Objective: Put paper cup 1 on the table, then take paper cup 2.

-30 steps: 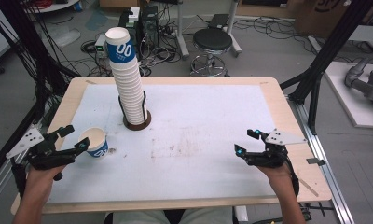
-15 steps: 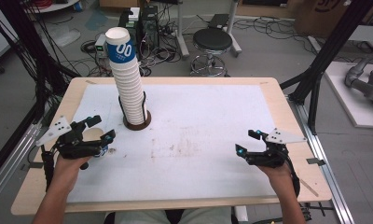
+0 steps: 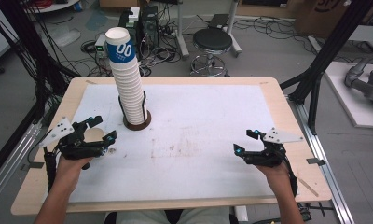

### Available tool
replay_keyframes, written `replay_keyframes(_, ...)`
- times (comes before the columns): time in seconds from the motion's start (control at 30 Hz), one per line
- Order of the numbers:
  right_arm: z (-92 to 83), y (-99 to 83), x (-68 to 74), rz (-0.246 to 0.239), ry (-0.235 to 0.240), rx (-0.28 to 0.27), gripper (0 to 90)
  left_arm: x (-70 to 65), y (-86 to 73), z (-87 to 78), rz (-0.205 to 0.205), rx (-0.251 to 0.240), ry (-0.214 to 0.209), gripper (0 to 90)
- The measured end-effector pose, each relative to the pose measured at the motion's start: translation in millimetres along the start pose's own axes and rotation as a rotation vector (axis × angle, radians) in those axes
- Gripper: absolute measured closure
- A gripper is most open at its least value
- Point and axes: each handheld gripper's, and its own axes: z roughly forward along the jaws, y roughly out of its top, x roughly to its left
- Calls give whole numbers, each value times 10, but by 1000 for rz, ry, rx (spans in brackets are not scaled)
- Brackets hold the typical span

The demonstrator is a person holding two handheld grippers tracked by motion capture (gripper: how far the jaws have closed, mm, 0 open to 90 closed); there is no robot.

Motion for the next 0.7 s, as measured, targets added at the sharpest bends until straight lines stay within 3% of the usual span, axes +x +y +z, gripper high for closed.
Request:
replay_keyframes(0.43, -25, -12, -3, 9, 4, -9, 204, -30, -26, 72, 7, 15, -20, 139)
replay_keyframes(0.7, -49, -29, -11, 9, 6, -15, 203, -67, 53, 114, 19, 28, -30, 139)
